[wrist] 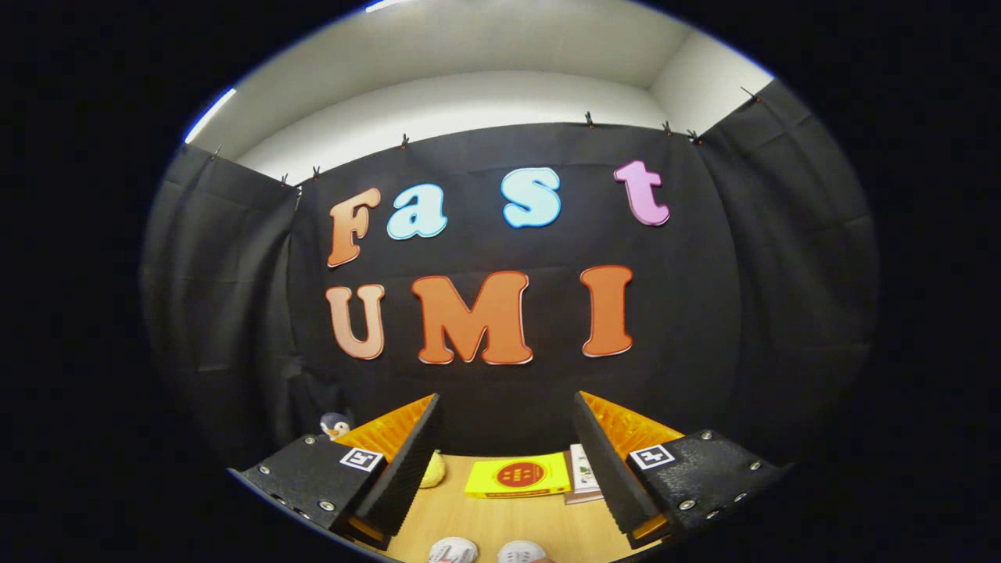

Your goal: Open the storage box then place both shoes into the box .Put the left shoe in first, then the right shoe, with the right side of both shoes facing outward in a uniform manner.

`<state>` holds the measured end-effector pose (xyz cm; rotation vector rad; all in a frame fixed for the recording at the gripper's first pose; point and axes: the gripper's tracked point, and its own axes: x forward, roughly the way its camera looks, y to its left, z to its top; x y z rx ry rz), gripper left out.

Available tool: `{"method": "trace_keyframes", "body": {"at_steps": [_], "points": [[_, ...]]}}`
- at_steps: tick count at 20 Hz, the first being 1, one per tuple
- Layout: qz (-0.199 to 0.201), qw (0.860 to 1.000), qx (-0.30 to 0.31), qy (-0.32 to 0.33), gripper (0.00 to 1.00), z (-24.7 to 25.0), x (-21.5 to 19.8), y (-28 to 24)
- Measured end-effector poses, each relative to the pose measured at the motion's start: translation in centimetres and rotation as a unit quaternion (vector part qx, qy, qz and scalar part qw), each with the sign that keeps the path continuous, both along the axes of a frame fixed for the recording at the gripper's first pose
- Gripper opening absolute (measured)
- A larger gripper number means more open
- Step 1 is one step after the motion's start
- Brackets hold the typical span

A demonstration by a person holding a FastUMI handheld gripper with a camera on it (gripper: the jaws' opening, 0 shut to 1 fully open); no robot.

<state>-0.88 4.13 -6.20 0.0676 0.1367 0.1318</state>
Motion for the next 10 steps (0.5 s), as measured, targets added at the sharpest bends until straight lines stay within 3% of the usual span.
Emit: {"method": "trace_keyframes", "body": {"at_steps": [5,10], "points": [[0.068,0.994,-0.002,0.087,0.98,-7.3,-0.4,5.5],[0.152,0.972,-0.001,0.181,0.97,-15.0,-2.8,12.2]]}}
